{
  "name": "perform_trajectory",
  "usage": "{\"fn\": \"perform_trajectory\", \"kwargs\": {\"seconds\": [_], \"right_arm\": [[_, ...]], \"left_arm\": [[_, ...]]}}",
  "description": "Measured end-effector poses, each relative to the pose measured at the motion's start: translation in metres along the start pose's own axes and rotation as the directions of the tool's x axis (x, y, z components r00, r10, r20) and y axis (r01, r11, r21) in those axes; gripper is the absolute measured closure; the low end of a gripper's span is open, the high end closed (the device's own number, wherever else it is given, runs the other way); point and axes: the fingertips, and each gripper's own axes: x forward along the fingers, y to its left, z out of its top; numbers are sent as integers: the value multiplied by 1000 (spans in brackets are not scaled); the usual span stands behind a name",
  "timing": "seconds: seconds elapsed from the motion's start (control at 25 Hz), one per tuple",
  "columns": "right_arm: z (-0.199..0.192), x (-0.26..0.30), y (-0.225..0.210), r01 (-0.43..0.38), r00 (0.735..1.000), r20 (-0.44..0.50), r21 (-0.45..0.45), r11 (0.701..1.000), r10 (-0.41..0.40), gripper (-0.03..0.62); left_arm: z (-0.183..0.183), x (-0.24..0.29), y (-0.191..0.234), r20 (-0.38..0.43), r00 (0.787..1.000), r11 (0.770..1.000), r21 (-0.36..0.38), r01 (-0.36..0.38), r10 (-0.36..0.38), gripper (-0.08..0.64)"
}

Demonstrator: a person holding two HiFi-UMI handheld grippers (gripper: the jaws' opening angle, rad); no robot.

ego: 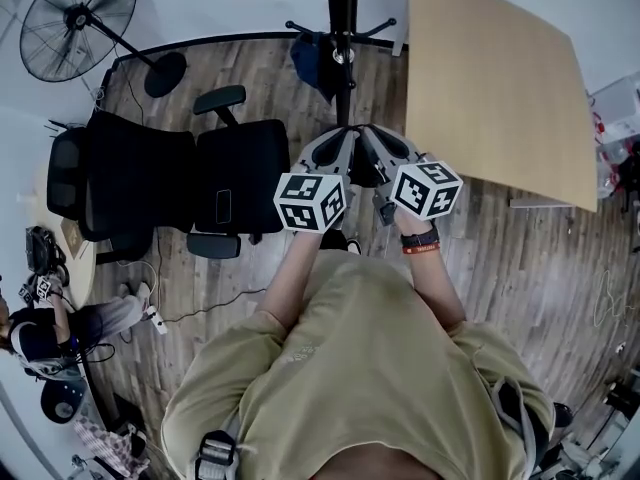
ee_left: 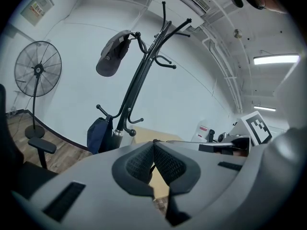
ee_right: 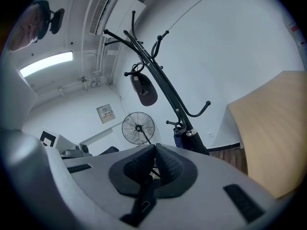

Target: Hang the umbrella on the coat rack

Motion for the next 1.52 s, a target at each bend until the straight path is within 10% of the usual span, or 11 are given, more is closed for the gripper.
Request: {"fn": "perform_trajectory", "kwargs": {"seconds": [1.52], "right_arm": [[30,97,-62,41,998,-38,-7,999,-41,574]], "left_arm": [[25,92,77,-31,999,1000,-7,15,-15,537]]}}
